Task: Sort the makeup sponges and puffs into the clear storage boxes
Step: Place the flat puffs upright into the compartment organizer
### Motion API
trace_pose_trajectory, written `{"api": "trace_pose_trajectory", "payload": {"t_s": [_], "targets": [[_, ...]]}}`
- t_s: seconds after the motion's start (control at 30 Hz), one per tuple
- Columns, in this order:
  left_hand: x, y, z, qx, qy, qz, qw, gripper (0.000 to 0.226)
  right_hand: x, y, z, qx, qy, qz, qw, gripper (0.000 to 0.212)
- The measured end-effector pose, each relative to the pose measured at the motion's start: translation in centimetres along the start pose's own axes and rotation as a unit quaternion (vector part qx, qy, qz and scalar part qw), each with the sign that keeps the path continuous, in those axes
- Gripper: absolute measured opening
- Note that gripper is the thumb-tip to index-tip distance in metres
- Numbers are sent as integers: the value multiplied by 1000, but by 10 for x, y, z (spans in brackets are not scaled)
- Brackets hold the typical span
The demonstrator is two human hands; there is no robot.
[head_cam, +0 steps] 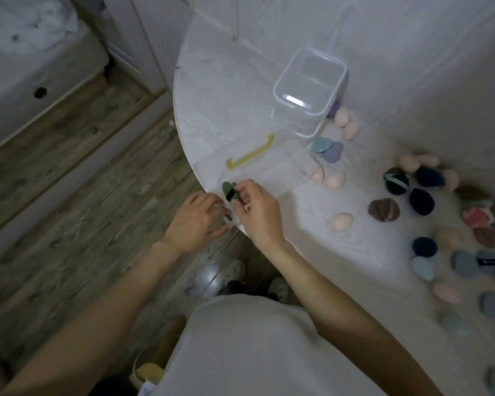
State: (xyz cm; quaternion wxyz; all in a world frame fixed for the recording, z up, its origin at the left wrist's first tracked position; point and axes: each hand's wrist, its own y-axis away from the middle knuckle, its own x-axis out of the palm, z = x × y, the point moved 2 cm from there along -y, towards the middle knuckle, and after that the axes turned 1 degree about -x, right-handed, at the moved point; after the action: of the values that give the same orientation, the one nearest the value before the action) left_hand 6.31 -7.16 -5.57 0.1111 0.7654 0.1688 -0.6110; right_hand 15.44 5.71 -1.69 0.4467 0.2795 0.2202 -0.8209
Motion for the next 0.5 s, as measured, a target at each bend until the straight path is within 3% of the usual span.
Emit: {"api": "trace_pose_trajectory", "payload": {"t_s": [0.13, 0.3, 0.5], "targets": [[-4, 1, 3, 3, -2, 4, 1000, 57, 14, -2, -5, -30, 112, 3, 993, 18], [1, 1, 8, 14, 4, -21, 1000, 43, 22, -2, -9, -35, 199, 1, 979, 16], [-1, 1, 10, -14, 39, -28, 999, 55, 30, -4, -16, -16, 187, 12, 982, 16]]}}
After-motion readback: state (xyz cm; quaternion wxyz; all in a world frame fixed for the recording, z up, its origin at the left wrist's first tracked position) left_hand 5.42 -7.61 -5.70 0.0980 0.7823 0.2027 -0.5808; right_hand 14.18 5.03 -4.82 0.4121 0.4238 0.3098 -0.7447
